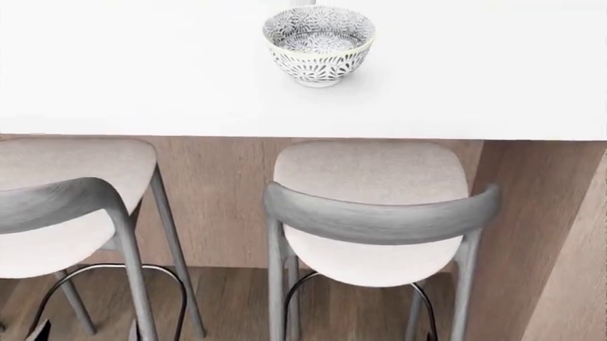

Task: Place the cup inside the bowl on the dining table and move the bowl to any counter.

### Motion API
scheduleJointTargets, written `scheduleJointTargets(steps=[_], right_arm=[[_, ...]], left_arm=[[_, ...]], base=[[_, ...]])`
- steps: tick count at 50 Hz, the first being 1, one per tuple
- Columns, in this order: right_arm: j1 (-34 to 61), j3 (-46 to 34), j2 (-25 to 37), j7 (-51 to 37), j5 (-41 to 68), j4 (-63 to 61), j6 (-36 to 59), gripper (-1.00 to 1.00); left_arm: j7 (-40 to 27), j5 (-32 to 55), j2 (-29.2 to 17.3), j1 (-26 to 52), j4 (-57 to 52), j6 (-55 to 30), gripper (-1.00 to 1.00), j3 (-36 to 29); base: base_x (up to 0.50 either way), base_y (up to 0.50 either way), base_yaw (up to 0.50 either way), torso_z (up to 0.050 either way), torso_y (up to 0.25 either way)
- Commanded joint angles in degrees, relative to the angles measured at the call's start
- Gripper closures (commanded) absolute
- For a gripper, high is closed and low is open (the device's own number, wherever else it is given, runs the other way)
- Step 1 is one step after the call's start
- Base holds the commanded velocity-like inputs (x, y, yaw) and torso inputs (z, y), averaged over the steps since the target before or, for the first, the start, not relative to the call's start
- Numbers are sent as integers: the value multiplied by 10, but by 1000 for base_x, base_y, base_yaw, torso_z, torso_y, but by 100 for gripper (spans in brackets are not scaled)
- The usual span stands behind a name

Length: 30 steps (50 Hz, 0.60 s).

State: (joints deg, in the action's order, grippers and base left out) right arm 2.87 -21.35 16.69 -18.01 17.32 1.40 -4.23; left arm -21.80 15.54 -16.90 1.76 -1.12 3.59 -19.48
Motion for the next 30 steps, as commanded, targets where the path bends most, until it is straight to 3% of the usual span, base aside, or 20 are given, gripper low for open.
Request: scheduleJointTargets(steps=[1, 25, 30], right_arm=[[1, -2, 2, -3, -2, 0, -1, -100], [3, -7, 4, -4, 0, 0, -2, -100], [1, -6, 4, -2, 5, 1, -6, -100]], left_arm=[[-4, -6, -6, -6, -6, 13, -100, 0], [-1, -2, -8, -5, -10, 16, -100, -6], [-2, 6, -7, -8, -11, 20, -100, -2]], base=[[0, 0, 0, 50, 0], [0, 0, 0, 50, 0], [0, 0, 0, 8, 0]])
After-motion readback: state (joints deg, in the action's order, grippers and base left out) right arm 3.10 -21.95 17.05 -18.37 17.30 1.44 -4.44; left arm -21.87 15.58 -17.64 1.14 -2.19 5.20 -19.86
